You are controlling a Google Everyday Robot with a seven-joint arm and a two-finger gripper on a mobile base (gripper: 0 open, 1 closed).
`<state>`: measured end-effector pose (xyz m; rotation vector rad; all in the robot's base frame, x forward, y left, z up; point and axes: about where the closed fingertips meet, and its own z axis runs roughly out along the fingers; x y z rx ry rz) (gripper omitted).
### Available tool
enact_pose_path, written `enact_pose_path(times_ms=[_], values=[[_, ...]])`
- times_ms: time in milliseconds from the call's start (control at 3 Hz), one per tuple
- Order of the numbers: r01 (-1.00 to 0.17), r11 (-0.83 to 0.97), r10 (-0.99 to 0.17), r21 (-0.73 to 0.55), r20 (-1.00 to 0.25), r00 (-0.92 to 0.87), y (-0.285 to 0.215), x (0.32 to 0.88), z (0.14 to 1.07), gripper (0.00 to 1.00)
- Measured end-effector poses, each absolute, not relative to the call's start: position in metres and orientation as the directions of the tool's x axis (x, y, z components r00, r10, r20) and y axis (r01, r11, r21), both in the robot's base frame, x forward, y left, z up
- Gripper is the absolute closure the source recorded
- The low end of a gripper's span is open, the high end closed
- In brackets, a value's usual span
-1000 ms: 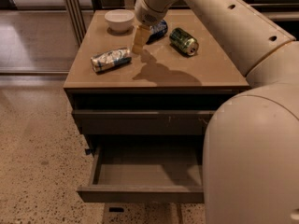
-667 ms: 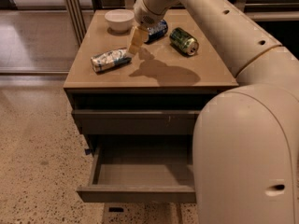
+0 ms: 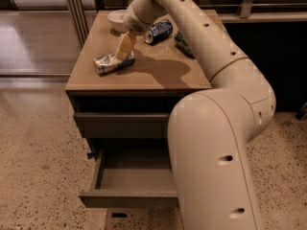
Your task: Place redbull can into middle drawer
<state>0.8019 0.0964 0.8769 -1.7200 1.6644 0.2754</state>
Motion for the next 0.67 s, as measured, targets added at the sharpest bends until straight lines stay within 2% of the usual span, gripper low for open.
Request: enact_pose_path(times_ms=[333, 667], values=[[-0.961, 0.057, -0.766, -0.271, -0.629, 0.132, 0.1176, 0.7986, 0.8597, 0.00], [-0.962, 0.054, -0.765, -0.267, -0.631, 0.132, 0.1183, 0.7985, 0.8592, 0.19]])
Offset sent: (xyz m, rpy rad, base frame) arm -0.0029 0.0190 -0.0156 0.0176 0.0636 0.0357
